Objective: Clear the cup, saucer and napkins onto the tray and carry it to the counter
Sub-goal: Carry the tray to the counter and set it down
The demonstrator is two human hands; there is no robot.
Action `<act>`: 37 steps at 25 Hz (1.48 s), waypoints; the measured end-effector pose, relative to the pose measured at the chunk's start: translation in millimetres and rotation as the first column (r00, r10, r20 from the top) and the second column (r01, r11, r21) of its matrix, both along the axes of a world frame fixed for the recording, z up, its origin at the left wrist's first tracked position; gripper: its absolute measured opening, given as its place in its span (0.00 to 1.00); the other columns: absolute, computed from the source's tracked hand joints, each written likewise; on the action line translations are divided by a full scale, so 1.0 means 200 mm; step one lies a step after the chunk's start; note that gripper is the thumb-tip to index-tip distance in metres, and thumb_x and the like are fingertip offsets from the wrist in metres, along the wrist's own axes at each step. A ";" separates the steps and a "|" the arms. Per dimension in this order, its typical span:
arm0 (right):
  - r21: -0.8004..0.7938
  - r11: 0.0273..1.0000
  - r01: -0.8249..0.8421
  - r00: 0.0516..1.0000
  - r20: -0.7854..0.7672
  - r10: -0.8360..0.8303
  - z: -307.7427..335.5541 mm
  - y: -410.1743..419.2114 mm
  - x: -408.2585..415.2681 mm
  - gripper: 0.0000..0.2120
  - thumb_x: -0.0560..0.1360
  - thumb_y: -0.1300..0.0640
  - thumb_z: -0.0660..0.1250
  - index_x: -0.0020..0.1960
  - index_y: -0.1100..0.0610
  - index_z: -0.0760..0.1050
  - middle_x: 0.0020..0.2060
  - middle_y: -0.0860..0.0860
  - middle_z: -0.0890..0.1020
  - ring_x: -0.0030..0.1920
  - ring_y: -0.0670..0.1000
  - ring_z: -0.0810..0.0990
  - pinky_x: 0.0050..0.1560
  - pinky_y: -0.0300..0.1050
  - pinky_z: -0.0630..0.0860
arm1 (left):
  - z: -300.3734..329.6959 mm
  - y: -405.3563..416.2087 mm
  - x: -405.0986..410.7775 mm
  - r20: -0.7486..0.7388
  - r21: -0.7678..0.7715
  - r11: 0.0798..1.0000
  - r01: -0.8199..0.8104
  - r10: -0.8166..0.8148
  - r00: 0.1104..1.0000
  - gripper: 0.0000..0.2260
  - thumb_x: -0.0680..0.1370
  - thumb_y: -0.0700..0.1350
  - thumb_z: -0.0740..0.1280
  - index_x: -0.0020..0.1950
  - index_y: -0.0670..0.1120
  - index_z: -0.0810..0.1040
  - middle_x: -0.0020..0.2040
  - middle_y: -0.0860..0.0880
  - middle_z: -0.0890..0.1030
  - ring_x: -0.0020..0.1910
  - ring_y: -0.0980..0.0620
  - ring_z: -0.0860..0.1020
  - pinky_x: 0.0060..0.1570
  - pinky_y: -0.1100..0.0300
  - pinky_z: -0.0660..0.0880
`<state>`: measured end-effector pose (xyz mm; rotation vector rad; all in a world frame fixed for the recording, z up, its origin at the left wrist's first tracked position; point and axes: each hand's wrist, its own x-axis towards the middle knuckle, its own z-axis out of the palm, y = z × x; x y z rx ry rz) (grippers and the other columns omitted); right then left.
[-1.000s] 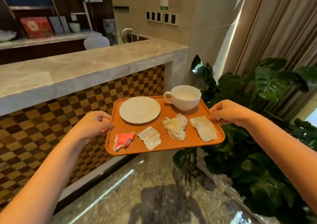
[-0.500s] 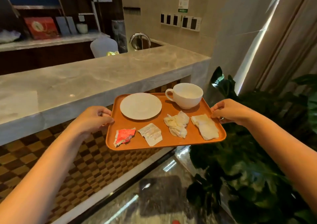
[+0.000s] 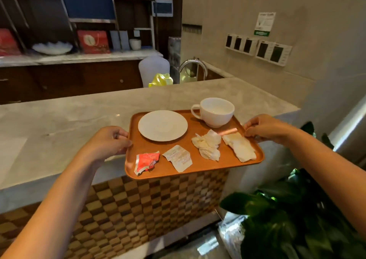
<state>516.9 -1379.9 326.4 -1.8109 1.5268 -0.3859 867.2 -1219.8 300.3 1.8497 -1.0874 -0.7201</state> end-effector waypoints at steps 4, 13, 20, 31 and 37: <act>-0.003 1.000 0.004 1.000 0.022 -0.004 0.01 -0.31 0.14 0.07 0.72 0.66 0.67 0.38 0.57 0.77 0.36 0.54 0.79 0.37 0.47 0.77 0.26 0.34 0.75 | -0.01 -0.26 0.08 0.020 -0.013 0.999 -0.044 0.044 0.999 0.05 0.75 0.33 0.66 0.41 0.42 0.75 0.37 0.43 0.79 0.37 0.49 0.78 0.31 0.60 0.73; 0.062 0.998 -0.030 1.000 0.000 0.030 0.02 -0.83 0.40 0.08 0.74 0.66 0.64 0.40 0.56 0.77 0.40 0.52 0.79 0.41 0.47 0.76 0.34 0.37 0.75 | -0.01 -0.72 0.28 0.043 0.058 0.991 -0.121 0.119 0.992 0.04 0.76 0.37 0.66 0.41 0.43 0.75 0.39 0.42 0.79 0.39 0.48 0.78 0.31 0.59 0.73; 0.078 0.996 -0.031 0.998 -0.052 0.035 0.00 -1.17 0.55 0.05 0.74 0.66 0.64 0.47 0.59 0.77 0.51 0.58 0.77 0.54 0.55 0.76 0.51 0.47 0.76 | -0.10 -1.00 0.37 0.081 0.125 0.972 -0.197 0.188 0.979 0.06 0.74 0.35 0.67 0.40 0.44 0.75 0.39 0.42 0.80 0.36 0.49 0.78 0.28 0.61 0.73; 0.074 0.997 -0.015 0.987 -0.160 0.027 -0.16 -1.45 0.66 0.09 0.74 0.66 0.64 0.38 0.54 0.75 0.40 0.54 0.76 0.38 0.49 0.74 0.41 0.43 0.76 | -0.22 -1.24 0.39 0.114 0.173 0.945 -0.277 0.260 0.959 0.04 0.73 0.34 0.67 0.43 0.42 0.76 0.38 0.43 0.79 0.36 0.50 0.77 0.30 0.60 0.73; -0.015 0.999 -0.036 0.975 -0.221 0.032 -0.22 -1.48 0.68 0.05 0.73 0.66 0.65 0.44 0.57 0.75 0.44 0.57 0.77 0.45 0.53 0.75 0.47 0.46 0.75 | -0.28 -1.28 0.39 0.188 0.201 0.939 -0.281 0.244 0.951 0.07 0.72 0.35 0.69 0.38 0.45 0.76 0.34 0.46 0.79 0.33 0.51 0.78 0.29 0.62 0.71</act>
